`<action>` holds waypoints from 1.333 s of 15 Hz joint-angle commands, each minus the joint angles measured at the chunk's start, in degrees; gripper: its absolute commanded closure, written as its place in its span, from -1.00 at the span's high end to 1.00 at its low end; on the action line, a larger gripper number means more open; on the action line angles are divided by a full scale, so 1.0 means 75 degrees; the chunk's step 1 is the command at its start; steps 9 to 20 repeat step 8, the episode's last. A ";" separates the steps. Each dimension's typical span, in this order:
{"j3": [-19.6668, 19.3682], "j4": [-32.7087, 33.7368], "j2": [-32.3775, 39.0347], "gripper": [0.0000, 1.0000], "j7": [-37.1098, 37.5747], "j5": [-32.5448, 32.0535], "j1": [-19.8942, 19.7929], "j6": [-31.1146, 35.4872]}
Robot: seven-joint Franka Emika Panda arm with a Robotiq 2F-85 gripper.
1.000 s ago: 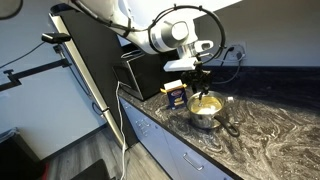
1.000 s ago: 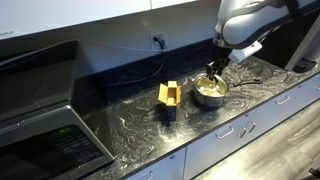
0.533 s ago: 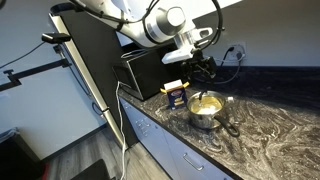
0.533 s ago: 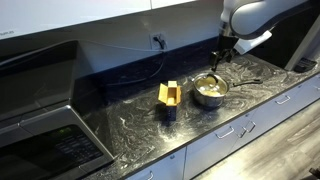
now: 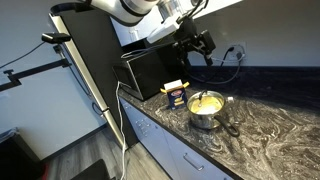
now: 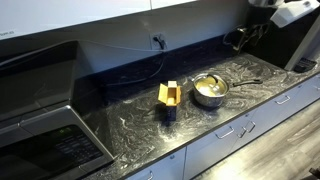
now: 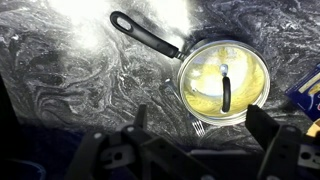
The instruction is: Put the lid on the top of the pot
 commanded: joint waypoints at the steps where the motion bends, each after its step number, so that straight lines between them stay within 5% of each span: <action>1: 0.0030 -0.0545 -0.0743 1.00 -0.0262 0.0113 -0.0140 -0.0262; 20: 0.0046 -0.0503 -0.0702 1.00 -0.0056 0.0005 -0.0189 -0.0180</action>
